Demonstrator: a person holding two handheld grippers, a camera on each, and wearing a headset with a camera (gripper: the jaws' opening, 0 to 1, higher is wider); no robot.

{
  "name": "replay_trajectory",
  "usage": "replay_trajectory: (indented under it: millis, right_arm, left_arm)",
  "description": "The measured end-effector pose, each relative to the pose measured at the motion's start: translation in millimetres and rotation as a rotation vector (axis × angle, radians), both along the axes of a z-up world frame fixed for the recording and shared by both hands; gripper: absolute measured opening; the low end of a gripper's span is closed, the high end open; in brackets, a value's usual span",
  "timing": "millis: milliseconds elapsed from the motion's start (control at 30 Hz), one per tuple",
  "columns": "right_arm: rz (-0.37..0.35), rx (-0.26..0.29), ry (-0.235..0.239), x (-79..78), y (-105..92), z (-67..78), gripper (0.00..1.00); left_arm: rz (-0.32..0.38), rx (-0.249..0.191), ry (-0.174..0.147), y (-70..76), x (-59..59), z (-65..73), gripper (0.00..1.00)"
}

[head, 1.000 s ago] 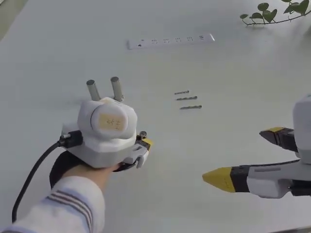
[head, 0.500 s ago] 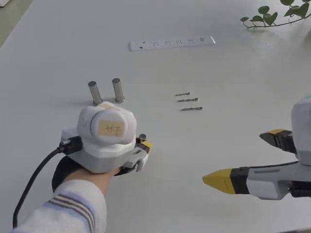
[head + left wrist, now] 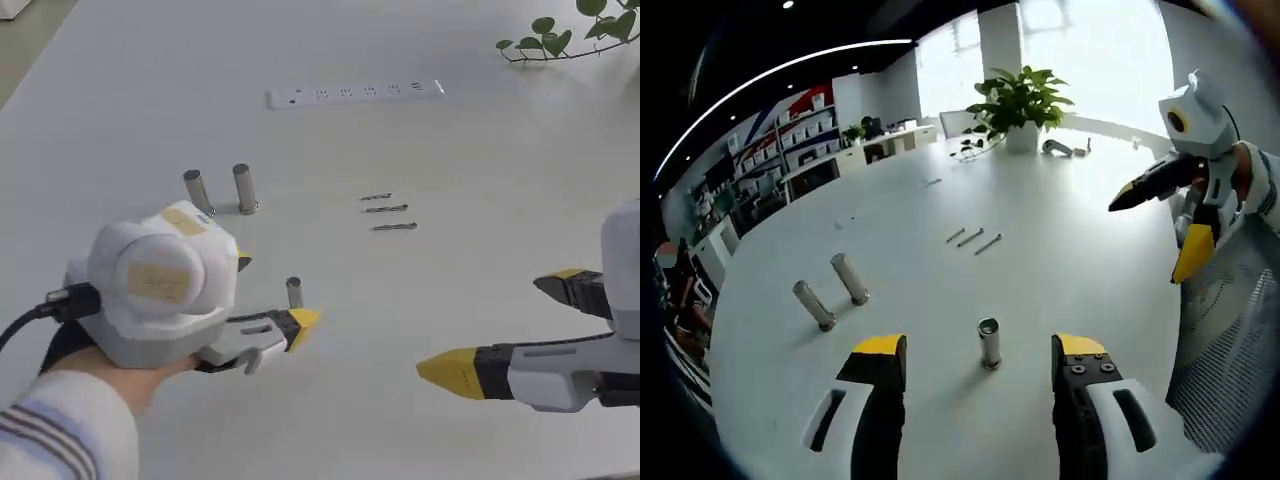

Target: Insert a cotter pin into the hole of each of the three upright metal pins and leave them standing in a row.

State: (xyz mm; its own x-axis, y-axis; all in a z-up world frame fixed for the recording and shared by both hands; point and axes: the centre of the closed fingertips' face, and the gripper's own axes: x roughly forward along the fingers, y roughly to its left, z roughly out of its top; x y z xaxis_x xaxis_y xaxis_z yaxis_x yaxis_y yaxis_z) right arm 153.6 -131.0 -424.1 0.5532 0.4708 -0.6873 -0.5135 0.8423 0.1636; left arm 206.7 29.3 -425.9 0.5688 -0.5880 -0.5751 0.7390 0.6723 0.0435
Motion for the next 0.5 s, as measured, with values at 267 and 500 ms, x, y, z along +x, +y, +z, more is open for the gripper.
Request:
replay_trajectory:
  millis: [267, 500]
  right_arm:
    - [-0.013, 0.002, -0.007, 1.5, -4.3, 2.7, 0.98]
    - [-0.014, -0.004, -0.008, 2.9, -5.7, 4.0, 0.97]
  left_arm:
    - [0.026, -0.031, -0.026, 29.4, 1.6, 14.2, 0.87]
    - [0.01, -0.008, 0.028, 47.6, -9.8, 1.5, 0.99]
